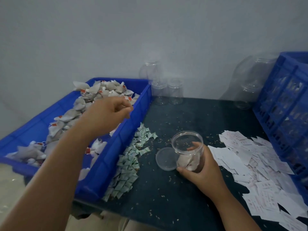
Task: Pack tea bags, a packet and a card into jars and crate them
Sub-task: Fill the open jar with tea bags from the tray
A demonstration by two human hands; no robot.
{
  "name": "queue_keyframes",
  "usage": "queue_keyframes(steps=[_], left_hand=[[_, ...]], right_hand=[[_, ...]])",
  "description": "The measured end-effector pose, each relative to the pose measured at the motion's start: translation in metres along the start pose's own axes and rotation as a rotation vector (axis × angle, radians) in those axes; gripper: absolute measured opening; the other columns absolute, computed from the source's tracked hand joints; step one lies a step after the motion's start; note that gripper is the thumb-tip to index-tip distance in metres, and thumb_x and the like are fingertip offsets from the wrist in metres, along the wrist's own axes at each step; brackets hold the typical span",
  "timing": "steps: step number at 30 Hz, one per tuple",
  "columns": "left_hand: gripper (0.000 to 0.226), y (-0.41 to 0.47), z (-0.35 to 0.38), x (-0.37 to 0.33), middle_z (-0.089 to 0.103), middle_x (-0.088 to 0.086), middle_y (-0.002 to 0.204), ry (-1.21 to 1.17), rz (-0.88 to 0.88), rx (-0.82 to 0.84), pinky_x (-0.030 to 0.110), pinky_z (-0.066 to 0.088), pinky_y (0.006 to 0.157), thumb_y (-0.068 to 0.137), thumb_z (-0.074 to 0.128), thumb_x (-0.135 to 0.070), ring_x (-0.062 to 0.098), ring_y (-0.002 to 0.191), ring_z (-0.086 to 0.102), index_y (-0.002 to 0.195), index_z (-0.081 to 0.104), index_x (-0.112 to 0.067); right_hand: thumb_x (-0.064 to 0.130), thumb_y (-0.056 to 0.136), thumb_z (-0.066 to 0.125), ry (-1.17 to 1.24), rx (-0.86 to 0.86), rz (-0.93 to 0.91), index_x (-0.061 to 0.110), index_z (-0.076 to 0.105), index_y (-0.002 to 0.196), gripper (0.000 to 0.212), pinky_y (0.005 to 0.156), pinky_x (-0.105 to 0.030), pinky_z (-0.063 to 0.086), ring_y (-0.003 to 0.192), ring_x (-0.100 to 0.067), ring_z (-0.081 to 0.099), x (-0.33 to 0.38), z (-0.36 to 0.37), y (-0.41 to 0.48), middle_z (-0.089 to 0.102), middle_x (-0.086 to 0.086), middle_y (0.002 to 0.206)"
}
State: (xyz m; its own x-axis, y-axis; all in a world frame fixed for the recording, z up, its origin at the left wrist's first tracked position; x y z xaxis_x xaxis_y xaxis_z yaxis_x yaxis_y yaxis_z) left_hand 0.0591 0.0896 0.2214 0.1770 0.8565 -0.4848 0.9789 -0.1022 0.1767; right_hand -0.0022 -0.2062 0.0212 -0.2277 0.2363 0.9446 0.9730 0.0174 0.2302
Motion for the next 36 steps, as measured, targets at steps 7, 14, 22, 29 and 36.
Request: queue_keyframes(steps=[7, 14, 22, 29, 36], left_hand=[[0.05, -0.007, 0.037, 0.123, 0.061, 0.001, 0.14, 0.536, -0.276, 0.68, 0.039, 0.051, 0.102, 0.1, 0.063, -0.03, 0.02, 0.118, 0.062, 0.148, 0.049, -0.035], [0.012, 0.003, 0.039, 0.149, 0.066, -0.005, 0.094, 0.436, -0.205, 0.331, 0.028, 0.046, 0.069, 0.092, 0.075, -0.03, 0.01, 0.082, 0.06, 0.097, 0.068, -0.022], [0.012, -0.004, -0.013, 0.091, 0.068, -0.01, 0.088, -0.011, -0.161, -0.19, 0.021, 0.043, 0.062, 0.092, 0.075, -0.033, 0.007, 0.08, 0.065, 0.091, 0.063, -0.032], [0.011, -0.019, 0.06, -0.045, 0.06, -0.021, 0.092, -0.017, 0.188, 0.057, 0.016, 0.046, 0.073, 0.092, 0.074, -0.035, -0.005, 0.081, 0.059, 0.102, 0.071, -0.038], [0.036, -0.029, 0.119, -0.078, 0.073, -0.014, 0.111, -0.273, 0.209, 0.305, 0.019, 0.056, 0.091, 0.094, 0.075, -0.021, -0.002, 0.1, 0.067, 0.128, 0.068, -0.031]], right_hand=[[0.06, 0.059, 0.098, -0.013, 0.043, 0.007, 0.056, 0.055, 0.135, 0.087, 0.093, -0.03, 0.059, 0.117, 0.003, 0.07, -0.002, 0.005, 0.0, 0.07, 0.026, 0.132], [0.055, 0.059, 0.097, -0.001, 0.015, 0.01, 0.064, 0.055, 0.129, 0.082, 0.087, -0.023, 0.059, 0.111, 0.001, 0.074, -0.002, 0.004, 0.001, 0.073, 0.025, 0.127], [0.055, 0.059, 0.097, -0.016, 0.015, -0.005, 0.063, 0.054, 0.132, 0.085, 0.091, -0.028, 0.057, 0.113, 0.001, 0.073, -0.004, 0.005, 0.002, 0.072, 0.026, 0.128], [0.049, 0.063, 0.098, -0.062, 0.042, -0.04, 0.059, 0.055, 0.134, 0.084, 0.089, -0.019, 0.057, 0.118, 0.002, 0.07, 0.001, 0.006, 0.0, 0.071, 0.024, 0.131], [0.036, 0.071, 0.098, -0.049, 0.068, -0.061, 0.045, 0.059, 0.139, 0.079, 0.09, -0.023, 0.06, 0.12, -0.011, 0.073, 0.003, 0.006, 0.002, 0.074, 0.012, 0.132]])
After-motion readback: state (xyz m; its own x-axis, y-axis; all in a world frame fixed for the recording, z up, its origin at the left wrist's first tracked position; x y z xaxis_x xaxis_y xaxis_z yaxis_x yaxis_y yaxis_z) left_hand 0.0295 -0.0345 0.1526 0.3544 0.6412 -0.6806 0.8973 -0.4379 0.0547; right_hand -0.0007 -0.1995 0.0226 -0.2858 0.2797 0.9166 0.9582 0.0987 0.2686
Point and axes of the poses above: each hand's wrist, its own y-axis towards the middle knuckle, its own z-axis out of the palm, x = y × z, the point moved 4 cm from there along y, towards the middle knuckle
